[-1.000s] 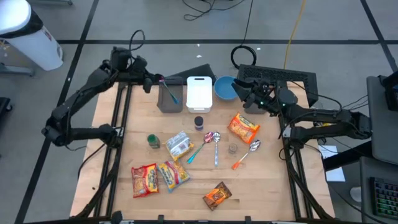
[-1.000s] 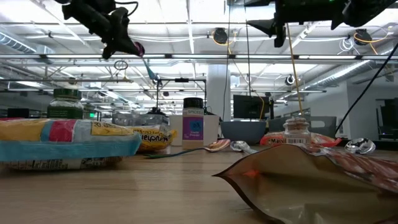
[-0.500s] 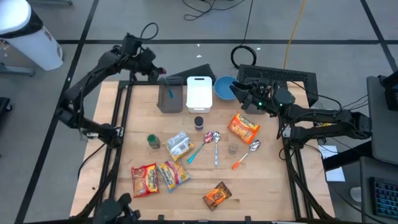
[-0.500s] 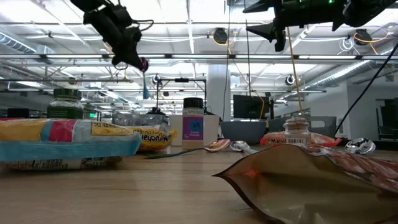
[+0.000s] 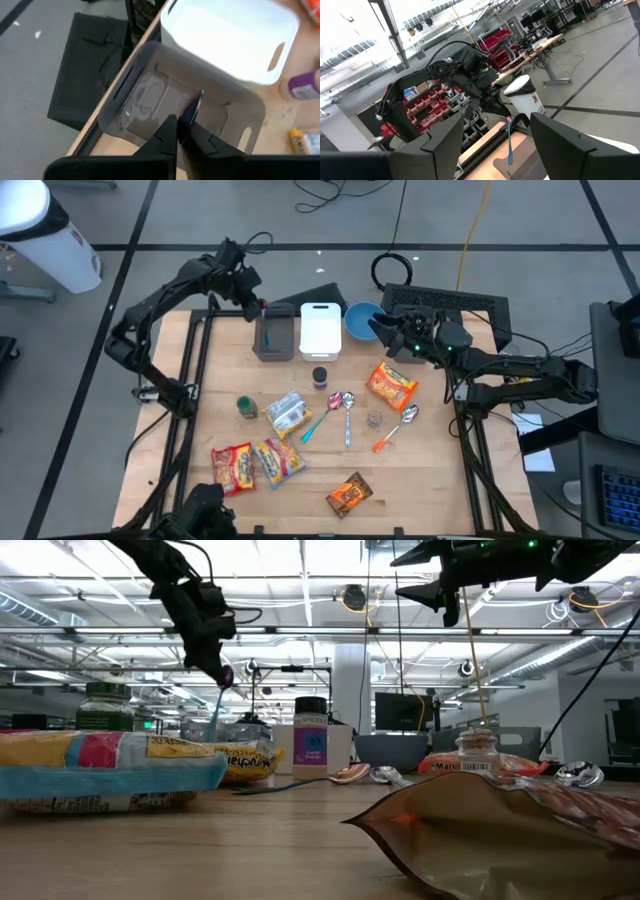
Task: Pick & Place Food Item
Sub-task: Put the left blue spoon into the left black bin
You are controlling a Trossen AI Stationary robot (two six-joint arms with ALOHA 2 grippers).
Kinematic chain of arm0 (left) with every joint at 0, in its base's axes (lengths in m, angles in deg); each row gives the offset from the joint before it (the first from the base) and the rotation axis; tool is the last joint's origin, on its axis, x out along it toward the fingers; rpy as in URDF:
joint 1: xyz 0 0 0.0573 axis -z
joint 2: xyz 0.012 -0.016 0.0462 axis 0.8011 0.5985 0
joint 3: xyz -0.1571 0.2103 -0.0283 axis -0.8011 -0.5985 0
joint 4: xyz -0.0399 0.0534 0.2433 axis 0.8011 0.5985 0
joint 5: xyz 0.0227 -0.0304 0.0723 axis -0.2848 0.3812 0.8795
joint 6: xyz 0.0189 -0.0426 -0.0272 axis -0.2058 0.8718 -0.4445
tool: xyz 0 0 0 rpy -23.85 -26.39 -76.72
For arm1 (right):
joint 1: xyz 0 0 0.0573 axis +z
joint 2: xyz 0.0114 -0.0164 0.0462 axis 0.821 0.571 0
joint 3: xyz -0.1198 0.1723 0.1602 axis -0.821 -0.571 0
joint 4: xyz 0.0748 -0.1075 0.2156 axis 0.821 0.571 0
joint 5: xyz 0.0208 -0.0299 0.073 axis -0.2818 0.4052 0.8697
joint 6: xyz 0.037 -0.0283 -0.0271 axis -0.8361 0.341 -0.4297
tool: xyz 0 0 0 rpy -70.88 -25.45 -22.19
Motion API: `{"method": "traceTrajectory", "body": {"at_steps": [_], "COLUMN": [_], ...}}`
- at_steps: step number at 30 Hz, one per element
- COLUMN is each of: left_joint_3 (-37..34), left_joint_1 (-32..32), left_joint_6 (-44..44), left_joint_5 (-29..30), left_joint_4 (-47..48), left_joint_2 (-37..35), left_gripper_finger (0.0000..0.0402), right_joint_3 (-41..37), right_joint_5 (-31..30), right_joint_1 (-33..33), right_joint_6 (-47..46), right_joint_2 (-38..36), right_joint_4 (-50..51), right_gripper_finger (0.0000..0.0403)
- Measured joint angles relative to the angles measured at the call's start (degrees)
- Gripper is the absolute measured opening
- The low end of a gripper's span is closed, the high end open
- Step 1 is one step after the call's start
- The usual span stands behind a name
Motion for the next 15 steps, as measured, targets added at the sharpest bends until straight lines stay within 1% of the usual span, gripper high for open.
{"method": "traceTrajectory", "body": {"at_steps": [2, 7, 11, 15], "left_joint_3": [0.0, 0.0, 0.0, 0.7], "left_joint_1": [0.3, 1.5, 2.8, 4.1], "left_joint_6": [-1.1, -3.7, -5.1, -6.8], "left_joint_5": [0.9, 2.5, 2.7, 4.9], "left_joint_4": [0.7, 2.3, 2.5, 2.9], "left_joint_2": [0.8, 2.6, 3.2, 4.3], "left_gripper_finger": [0.0006, 0.0012, 0.0006, 0.0012], "right_joint_3": [0.0, 0.0, 0.0, 0.0], "right_joint_5": [0.0, 0.0, -0.1, -0.1], "right_joint_1": [0.0, 0.0, 0.0, 0.2], "right_joint_6": [0.0, -0.6, -1.5, -1.6], "right_joint_2": [0.0, 0.0, 0.0, 0.0], "right_joint_4": [0.0, 0.7, 2.0, 2.4], "right_gripper_finger": [0.0223, 0.0223, 0.0224, 0.0224]}}
